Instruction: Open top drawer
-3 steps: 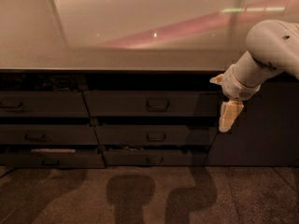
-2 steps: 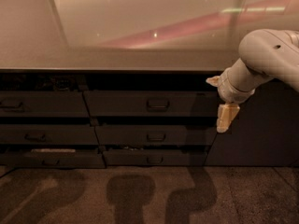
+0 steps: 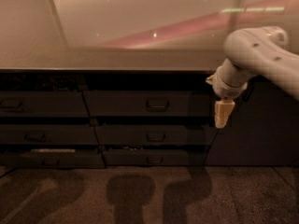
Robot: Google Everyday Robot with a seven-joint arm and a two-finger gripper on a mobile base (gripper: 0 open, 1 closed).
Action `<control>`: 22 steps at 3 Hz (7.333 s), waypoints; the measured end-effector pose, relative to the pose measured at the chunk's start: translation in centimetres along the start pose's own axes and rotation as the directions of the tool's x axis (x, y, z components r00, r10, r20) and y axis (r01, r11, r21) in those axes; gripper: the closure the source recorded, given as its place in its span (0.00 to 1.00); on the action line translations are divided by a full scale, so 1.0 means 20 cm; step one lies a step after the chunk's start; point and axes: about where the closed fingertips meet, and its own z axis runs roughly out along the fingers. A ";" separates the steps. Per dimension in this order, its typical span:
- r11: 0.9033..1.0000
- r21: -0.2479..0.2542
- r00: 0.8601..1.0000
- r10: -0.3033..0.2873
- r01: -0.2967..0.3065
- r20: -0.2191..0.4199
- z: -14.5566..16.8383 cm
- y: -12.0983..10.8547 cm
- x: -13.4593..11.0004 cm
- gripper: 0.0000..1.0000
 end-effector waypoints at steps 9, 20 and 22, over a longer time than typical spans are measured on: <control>0.991 0.137 0.957 0.038 0.002 -0.286 0.45 0.09 0.28 0.00; 0.990 0.051 0.971 0.142 -0.135 -0.191 0.60 -0.15 0.34 0.00; 0.991 -0.007 0.981 0.132 -0.132 0.143 0.56 -0.12 0.36 0.00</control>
Offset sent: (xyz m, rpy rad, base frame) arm 0.0300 -0.0115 -0.0234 -0.1140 0.0567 -0.0445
